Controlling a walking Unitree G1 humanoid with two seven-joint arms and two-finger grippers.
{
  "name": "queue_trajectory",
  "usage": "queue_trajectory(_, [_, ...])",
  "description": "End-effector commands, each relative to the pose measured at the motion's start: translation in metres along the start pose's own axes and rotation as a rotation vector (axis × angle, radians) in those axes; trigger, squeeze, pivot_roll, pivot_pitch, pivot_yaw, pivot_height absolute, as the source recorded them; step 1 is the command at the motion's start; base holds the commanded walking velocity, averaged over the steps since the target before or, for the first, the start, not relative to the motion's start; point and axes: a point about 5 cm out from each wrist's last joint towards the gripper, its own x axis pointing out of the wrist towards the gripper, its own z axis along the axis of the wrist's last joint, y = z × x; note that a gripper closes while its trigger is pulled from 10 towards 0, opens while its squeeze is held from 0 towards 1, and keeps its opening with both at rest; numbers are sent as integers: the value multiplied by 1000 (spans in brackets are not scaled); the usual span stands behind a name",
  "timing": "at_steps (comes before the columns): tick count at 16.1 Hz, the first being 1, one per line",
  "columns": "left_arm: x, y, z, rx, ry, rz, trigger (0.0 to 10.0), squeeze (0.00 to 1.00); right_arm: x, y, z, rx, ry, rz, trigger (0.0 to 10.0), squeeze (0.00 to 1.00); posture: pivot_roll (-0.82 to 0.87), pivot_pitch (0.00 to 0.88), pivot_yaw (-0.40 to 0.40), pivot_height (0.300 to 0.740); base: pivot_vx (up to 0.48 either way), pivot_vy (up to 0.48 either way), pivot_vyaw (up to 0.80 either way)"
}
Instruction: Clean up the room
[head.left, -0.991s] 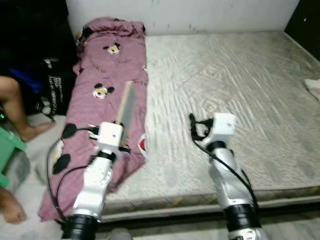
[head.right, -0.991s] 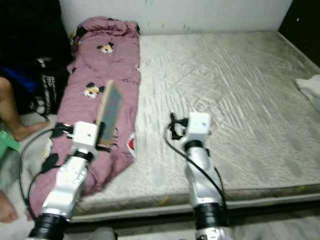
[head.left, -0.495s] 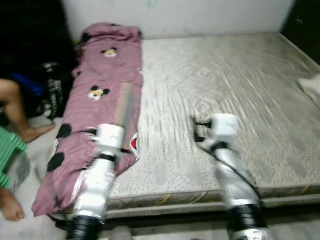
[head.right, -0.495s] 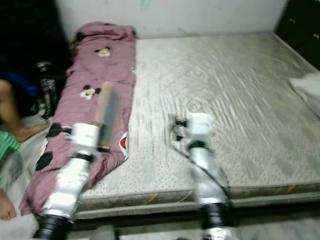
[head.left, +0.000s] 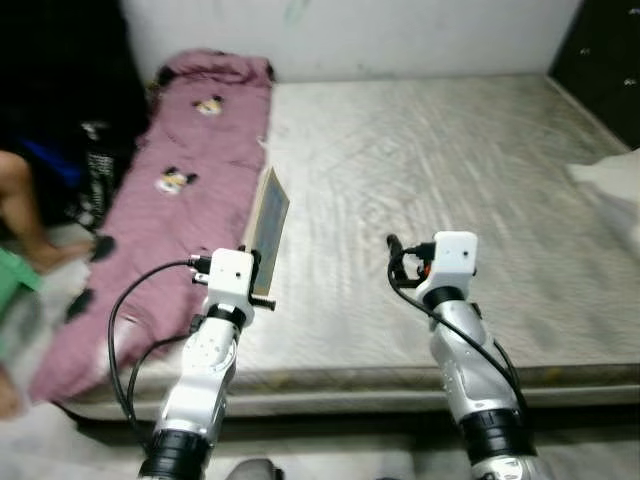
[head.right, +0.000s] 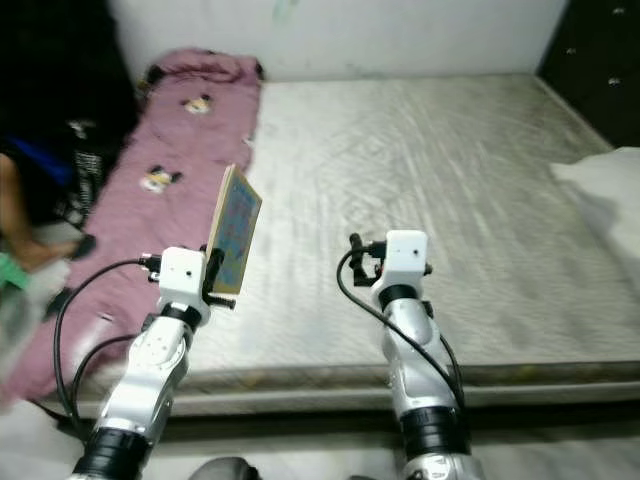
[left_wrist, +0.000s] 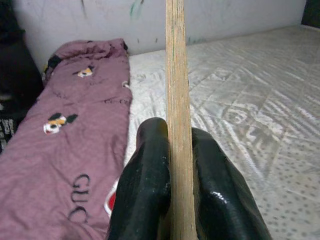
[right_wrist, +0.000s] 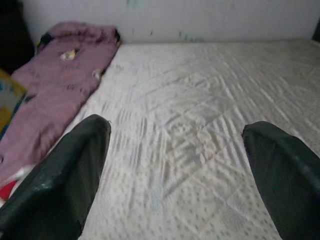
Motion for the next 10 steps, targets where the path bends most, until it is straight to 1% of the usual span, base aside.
queue_trajectory(1, [2, 9, 11, 9, -56, 24, 10000, 0, 2, 8, 2, -3, -5, 26, 10000, 0, 64, 0, 22, 740, 0, 0, 0])
queue_trajectory(4, [2, 7, 11, 7, -62, 19, 10000, 0, 2, 6, 3, -4, -7, 25, 10000, 0, 62, 0, 19, 740, 0, 0, 0])
queue_trajectory(10, [2, 6, 11, 12, -60, 20, 10000, 0, 1, 6, 3, -9, -4, 27, 10000, 0, 61, 0, 16, 740, 0, 0, 0])
